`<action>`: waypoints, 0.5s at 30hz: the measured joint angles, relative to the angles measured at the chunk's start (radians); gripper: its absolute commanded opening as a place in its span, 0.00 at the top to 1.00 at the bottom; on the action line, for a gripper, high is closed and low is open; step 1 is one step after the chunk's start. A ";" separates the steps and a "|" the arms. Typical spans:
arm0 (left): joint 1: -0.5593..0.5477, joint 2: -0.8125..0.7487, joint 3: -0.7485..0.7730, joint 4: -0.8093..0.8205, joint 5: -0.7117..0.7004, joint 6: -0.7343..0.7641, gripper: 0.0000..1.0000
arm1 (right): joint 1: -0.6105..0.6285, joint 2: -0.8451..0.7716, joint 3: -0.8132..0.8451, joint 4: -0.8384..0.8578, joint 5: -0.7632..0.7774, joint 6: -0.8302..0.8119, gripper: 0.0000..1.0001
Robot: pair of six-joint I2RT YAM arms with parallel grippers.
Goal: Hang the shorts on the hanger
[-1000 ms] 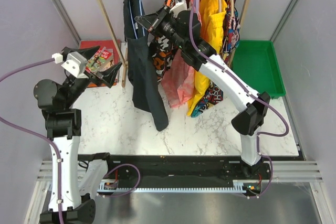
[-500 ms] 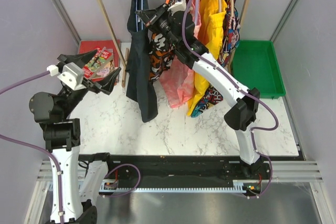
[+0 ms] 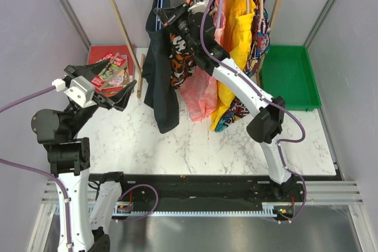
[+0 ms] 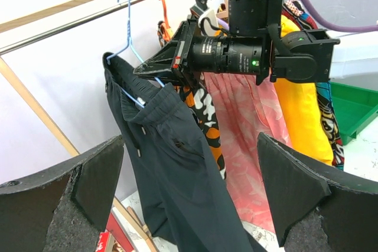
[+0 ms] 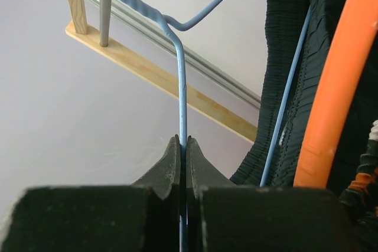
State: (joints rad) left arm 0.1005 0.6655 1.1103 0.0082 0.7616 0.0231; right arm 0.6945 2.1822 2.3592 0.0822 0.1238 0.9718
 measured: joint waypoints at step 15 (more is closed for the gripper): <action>0.000 -0.007 0.001 -0.020 -0.002 0.008 0.01 | -0.005 0.039 0.013 0.018 0.032 -0.011 1.00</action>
State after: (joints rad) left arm 0.1005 0.6582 1.1114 -0.0120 0.7601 0.0315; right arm 0.6895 2.2215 2.3722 0.1005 0.1562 0.9607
